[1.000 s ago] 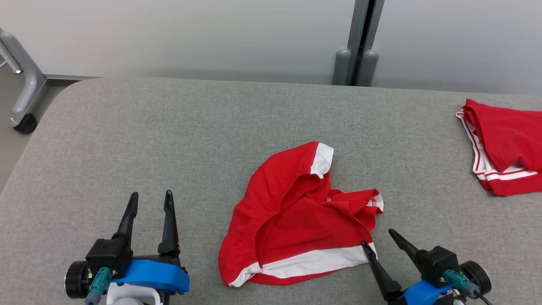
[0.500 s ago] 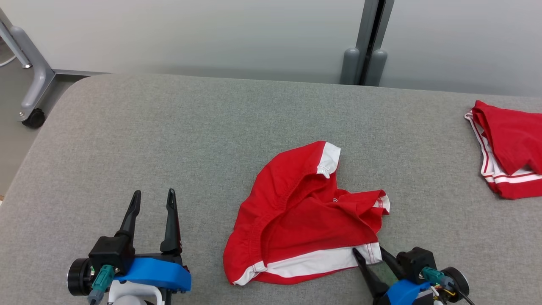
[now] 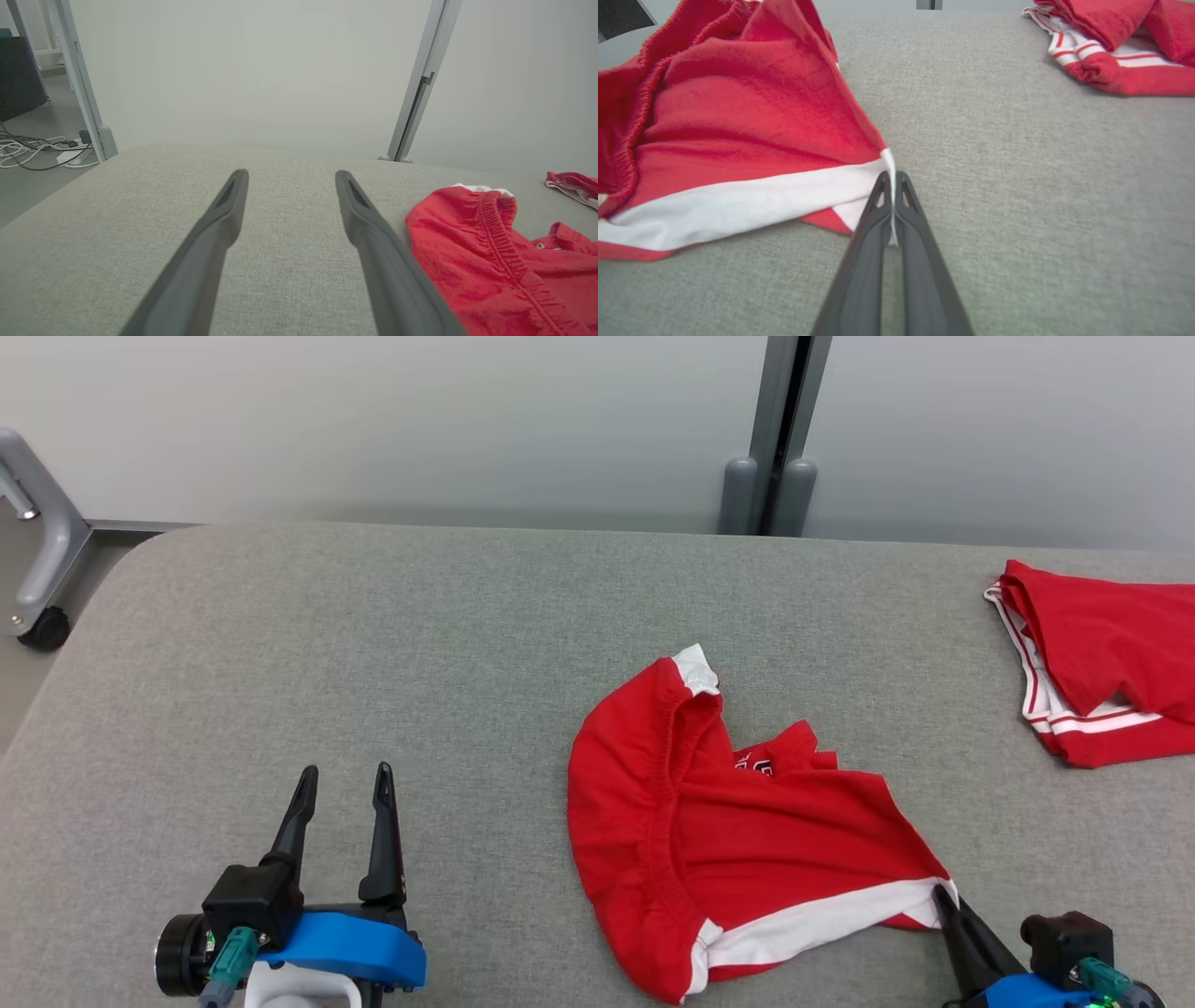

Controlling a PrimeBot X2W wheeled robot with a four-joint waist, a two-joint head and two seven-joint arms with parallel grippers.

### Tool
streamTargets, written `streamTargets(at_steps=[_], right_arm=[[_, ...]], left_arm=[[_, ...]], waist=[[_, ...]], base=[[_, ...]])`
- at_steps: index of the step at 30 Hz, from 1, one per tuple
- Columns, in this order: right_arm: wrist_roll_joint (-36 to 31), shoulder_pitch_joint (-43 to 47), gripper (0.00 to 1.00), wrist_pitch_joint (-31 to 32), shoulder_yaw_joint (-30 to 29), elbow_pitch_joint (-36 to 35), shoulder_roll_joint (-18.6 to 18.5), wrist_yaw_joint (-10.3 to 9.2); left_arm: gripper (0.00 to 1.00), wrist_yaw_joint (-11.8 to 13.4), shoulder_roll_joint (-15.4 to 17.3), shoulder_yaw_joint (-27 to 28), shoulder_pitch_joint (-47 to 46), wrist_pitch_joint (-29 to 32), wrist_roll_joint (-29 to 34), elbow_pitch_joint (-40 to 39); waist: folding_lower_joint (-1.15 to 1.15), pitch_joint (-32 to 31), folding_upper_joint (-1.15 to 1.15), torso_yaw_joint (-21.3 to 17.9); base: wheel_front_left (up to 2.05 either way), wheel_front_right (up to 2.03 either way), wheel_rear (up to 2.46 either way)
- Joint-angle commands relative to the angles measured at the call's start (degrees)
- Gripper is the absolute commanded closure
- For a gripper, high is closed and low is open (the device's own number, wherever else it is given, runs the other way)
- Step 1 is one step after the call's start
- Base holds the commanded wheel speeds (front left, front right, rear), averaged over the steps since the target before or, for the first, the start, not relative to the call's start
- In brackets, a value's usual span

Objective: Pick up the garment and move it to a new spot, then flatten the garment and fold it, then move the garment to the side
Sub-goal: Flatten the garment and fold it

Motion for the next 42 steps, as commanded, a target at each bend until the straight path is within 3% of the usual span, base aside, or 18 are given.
streamTargets(at_steps=[1, 2, 3, 4, 5, 14, 24, 42], right_arm=[[-0.38, 1.57, 1.00, 0.46, -1.19, -1.21, -0.06, 0.01], [-0.46, 2.25, 1.00, 0.93, -1.77, -2.01, 0.34, 0.01], [-0.52, 2.77, 0.93, 1.48, -2.08, -2.77, 0.63, 0.01], [-0.80, 3.12, 0.56, 1.69, -2.53, -3.70, 0.69, 0.01], [-0.95, 3.48, 0.00, 1.93, -2.98, -4.44, 0.80, 0.01], [-3.19, 3.56, 0.00, 1.45, -5.39, -14.35, 3.35, 0.01], [-4.67, 4.97, 0.00, 2.80, -4.32, -24.26, 5.47, 0.01], [-4.34, 8.57, 0.00, 2.99, -8.96, -29.56, 7.36, 0.01]], left_arm=[[0.00, -0.08, 0.02, 0.09, 0.13, -0.26, 0.21, 0.05], [0.00, -0.06, 0.00, 0.17, 0.08, -0.26, 0.22, 0.00], [0.00, -0.17, -0.03, 0.13, 0.04, -0.26, 0.27, 0.00], [0.00, -0.21, -0.03, 0.18, 0.02, -0.26, 0.32, -0.02], [0.00, -0.23, -0.06, 0.14, -0.06, -0.26, 0.34, 0.00], [0.00, -0.32, 0.24, 0.53, -0.36, -0.26, 0.60, 0.11], [0.00, -0.09, 0.58, 0.61, 0.08, -0.26, 0.64, -0.08], [0.00, 0.72, 1.52, 0.35, 1.68, -0.26, 0.35, -0.49]], waist=[[0.00, -0.17, 0.00, -0.43], [0.00, -0.10, 0.00, -0.68], [0.00, -0.07, 0.00, -0.89], [0.00, -0.01, 0.00, -1.10], [0.00, 0.05, 0.00, -1.26], [0.00, -0.25, 0.00, -2.20], [0.00, -1.01, 0.00, -1.94], [0.00, -2.83, 0.00, -1.62]], base=[[0.00, 0.00, 0.00], [0.00, 0.00, 0.00], [0.00, 0.00, 0.00], [0.00, 0.00, 0.00], [0.00, 0.00, 0.00], [0.00, 0.00, 0.00], [0.00, 0.00, 0.00], [0.00, 0.00, 0.00]])
